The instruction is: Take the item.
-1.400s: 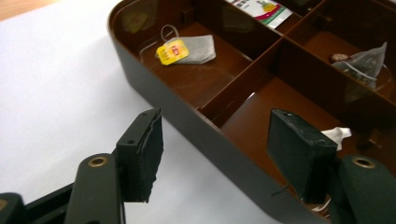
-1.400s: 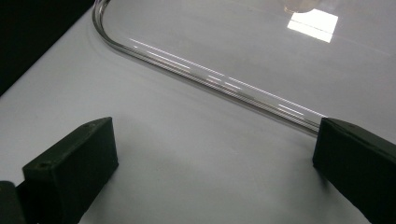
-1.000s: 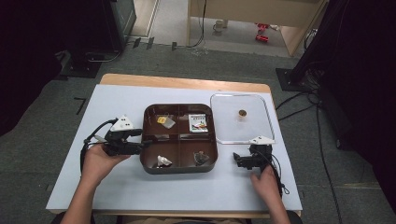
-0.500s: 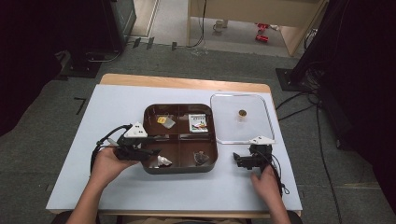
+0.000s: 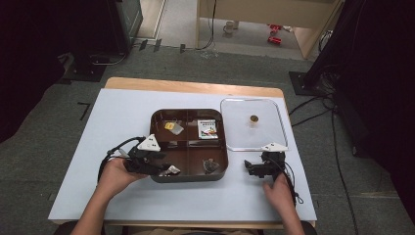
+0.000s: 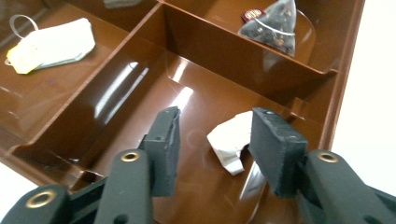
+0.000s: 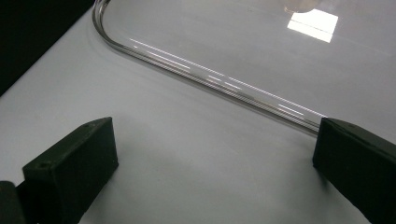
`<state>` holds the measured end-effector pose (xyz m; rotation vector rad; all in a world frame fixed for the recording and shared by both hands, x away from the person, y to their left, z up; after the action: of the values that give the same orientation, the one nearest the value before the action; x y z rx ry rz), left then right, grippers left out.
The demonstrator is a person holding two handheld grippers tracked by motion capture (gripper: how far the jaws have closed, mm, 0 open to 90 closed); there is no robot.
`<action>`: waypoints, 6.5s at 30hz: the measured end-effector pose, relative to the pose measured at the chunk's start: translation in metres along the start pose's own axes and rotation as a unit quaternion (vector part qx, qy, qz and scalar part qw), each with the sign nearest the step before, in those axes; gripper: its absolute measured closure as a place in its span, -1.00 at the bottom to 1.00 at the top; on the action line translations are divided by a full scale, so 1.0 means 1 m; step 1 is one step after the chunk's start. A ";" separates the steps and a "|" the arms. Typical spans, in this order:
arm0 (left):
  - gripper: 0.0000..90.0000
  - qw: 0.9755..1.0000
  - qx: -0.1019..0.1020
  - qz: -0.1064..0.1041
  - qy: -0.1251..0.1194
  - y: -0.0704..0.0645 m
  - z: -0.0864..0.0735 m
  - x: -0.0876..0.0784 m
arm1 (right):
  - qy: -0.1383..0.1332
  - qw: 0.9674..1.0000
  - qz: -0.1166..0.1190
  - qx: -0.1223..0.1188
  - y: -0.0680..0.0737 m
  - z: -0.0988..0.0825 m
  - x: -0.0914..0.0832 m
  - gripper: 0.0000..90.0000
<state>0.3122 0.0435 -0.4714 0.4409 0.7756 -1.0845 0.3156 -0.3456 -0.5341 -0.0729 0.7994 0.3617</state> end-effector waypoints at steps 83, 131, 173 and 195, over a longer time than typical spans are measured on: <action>0.90 0.996 -0.087 0.018 -0.005 0.022 0.000 -0.026 | 0.000 1.000 0.001 0.001 0.000 0.000 0.000 -1.00; 0.90 0.975 -0.187 0.111 -0.056 0.070 -0.049 -0.089 | 0.001 1.000 0.001 0.001 0.000 0.000 0.000 -1.00; 0.74 0.972 -0.207 0.106 0.025 0.104 -0.072 -0.043 | 0.000 1.000 0.000 0.001 0.000 0.000 0.000 -1.00; 0.22 0.971 -0.194 0.138 -0.030 0.092 -0.074 -0.064 | 0.001 1.000 0.002 0.002 0.000 0.000 0.000 -1.00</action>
<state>0.3548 0.1707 -0.4770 0.1730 0.8225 -0.6619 0.3160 -0.3458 -0.5341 -0.0689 0.8022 0.3636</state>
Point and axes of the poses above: each handheld gripper's, and its own axes: x roughly forward along the jaws, z roughly out of its top, y roughly to its left, the point moved 4 cm from there along x, roughly forward along the jaws, and after that the axes turned 4 degrees about x, right-handed, at the moved point
